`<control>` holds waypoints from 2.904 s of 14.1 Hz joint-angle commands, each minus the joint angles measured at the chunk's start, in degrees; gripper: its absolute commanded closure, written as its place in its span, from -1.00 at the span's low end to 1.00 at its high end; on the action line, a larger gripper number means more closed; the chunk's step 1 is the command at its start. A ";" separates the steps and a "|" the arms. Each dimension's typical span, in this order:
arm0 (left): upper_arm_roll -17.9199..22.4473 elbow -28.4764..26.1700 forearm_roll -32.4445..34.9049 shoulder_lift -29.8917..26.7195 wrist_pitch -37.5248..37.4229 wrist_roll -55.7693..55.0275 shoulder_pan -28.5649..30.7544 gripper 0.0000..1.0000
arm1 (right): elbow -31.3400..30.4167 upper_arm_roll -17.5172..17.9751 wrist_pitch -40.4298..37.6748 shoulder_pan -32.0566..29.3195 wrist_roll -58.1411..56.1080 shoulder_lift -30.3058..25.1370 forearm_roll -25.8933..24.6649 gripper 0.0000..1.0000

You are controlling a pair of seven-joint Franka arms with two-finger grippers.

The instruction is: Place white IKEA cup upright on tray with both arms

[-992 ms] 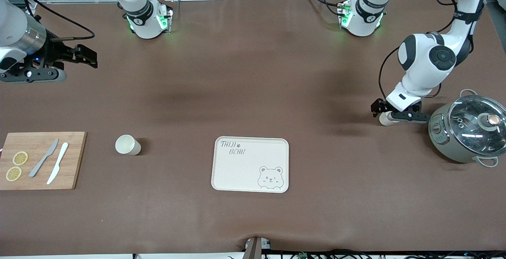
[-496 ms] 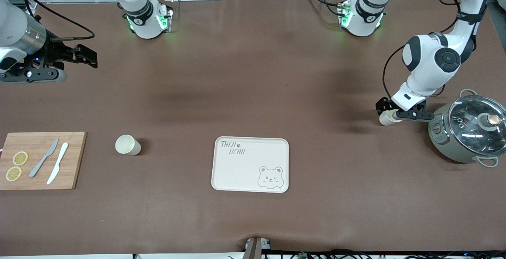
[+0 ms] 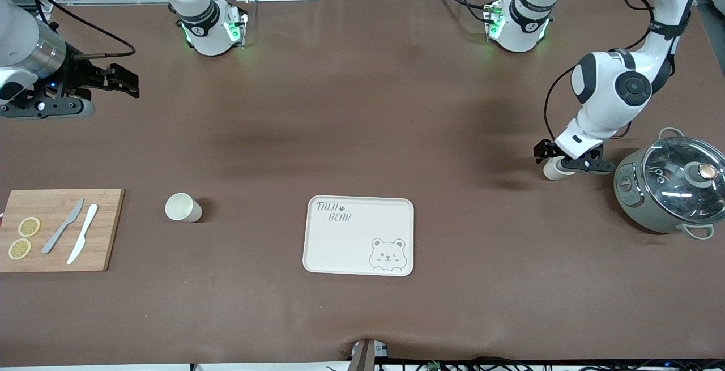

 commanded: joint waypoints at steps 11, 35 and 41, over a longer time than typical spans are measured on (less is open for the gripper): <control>-2.07 -1.22 1.03 4.79 7.28 -2.13 0.40 -1.00 | 1.75 0.58 4.07 -3.76 -0.13 1.48 -3.55 -1.00; -5.22 8.60 0.76 1.28 -3.24 -5.90 0.40 1.00 | -6.78 0.93 19.39 -2.79 5.40 0.34 -3.20 -1.00; -11.38 20.99 1.29 1.18 -18.80 -13.63 0.22 1.00 | -6.60 0.67 20.44 -5.76 5.40 0.17 5.40 -1.00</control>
